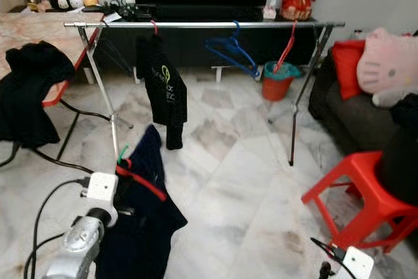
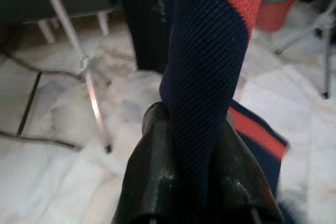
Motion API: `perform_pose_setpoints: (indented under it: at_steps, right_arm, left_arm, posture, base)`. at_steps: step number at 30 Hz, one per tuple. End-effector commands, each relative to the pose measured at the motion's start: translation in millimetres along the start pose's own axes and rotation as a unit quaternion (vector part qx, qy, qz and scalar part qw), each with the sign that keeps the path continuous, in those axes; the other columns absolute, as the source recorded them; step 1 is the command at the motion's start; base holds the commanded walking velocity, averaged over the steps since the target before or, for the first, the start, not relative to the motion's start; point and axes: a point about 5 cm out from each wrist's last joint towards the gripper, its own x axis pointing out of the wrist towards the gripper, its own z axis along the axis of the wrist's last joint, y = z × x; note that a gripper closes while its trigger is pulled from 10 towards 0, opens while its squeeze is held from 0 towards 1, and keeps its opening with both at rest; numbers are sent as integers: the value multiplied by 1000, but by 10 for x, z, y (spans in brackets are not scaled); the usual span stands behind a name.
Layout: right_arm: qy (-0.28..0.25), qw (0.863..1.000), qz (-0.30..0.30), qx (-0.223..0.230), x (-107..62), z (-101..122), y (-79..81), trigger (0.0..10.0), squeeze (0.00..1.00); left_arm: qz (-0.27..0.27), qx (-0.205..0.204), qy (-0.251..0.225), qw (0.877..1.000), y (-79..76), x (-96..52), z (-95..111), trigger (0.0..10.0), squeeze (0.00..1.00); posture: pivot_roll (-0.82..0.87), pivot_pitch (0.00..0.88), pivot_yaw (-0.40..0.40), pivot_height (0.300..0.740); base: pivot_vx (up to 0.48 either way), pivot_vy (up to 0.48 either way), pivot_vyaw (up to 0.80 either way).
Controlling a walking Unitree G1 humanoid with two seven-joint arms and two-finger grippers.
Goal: Hang hanger
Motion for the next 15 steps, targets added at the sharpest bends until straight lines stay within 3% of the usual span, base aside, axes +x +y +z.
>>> perform_pose_setpoints:
  at_steps: [1,8,15]
  right_arm:
    - [-7,1000,-17,10,3,44,-109,10000,0]
    - [-11,1000,-21,8,9,81,-123,10000,0]
    - [-16,1000,-12,3,16,122,-90,10000,0]
  left_arm:
    - [0,-5,-13,1000,-28,21,72,10000,0]
    - [31,-29,-2,999,13,-28,7,10000,0]
    - [89,-59,20,994,170,-107,-105,10000,0]
  posture:
    - [10,0,-65,740]
    - [19,0,-85,740]
    - [17,0,-115,740]
  base:
    - [322,0,0]
    - [323,0,0]
    - [324,0,0]
